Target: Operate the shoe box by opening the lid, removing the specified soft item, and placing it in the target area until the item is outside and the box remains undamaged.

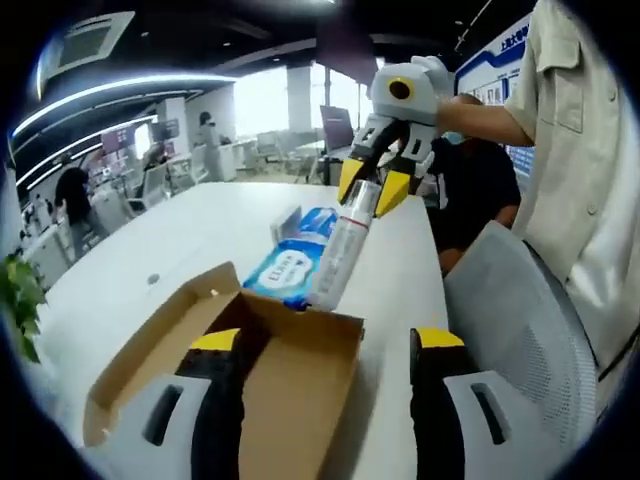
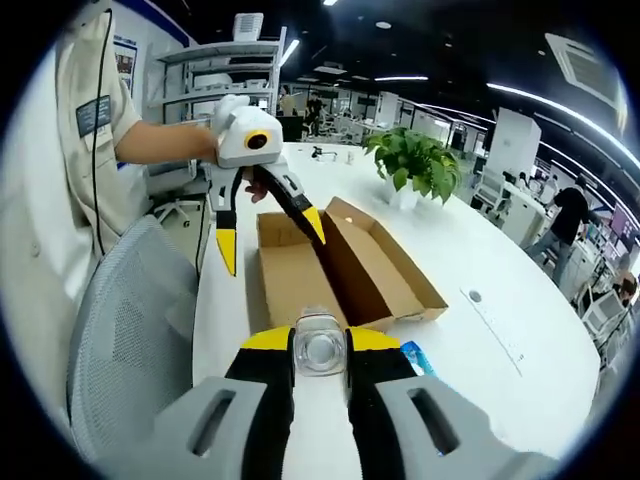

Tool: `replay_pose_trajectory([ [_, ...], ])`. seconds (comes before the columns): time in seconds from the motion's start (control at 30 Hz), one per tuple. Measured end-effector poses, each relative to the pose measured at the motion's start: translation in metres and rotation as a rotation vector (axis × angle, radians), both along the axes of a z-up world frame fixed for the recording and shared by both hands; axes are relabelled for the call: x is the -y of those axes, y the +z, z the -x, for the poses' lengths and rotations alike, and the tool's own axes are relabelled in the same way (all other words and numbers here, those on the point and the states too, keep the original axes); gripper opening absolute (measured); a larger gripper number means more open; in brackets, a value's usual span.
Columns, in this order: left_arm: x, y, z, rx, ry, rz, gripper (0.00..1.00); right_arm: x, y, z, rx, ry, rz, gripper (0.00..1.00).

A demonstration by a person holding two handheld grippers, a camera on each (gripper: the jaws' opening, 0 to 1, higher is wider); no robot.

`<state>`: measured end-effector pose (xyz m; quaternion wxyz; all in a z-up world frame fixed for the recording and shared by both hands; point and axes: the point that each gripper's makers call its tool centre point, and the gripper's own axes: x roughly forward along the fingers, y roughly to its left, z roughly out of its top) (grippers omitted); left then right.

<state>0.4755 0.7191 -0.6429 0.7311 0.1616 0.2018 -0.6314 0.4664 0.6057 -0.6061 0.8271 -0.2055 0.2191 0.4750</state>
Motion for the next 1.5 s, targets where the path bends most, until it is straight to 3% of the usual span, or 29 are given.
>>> replay_pose_trajectory([
  [0.4,-0.022,0.014,-0.005,0.000,0.134,0.052,0.87,0.035,0.004,-0.033,0.015,0.004,0.101,0.16],
  [0.63,-0.040,0.018,-0.004,-0.007,0.216,0.063,0.90,0.051,0.003,-0.055,0.008,0.012,0.165,0.16],
  [0.93,-0.065,0.013,0.006,-0.015,0.299,0.049,1.00,0.075,-0.014,-0.087,-0.034,-0.002,0.230,0.16],
  [1.5,-0.095,0.021,0.010,0.007,0.411,0.072,1.00,0.085,-0.042,-0.133,-0.083,0.039,0.372,0.16],
])
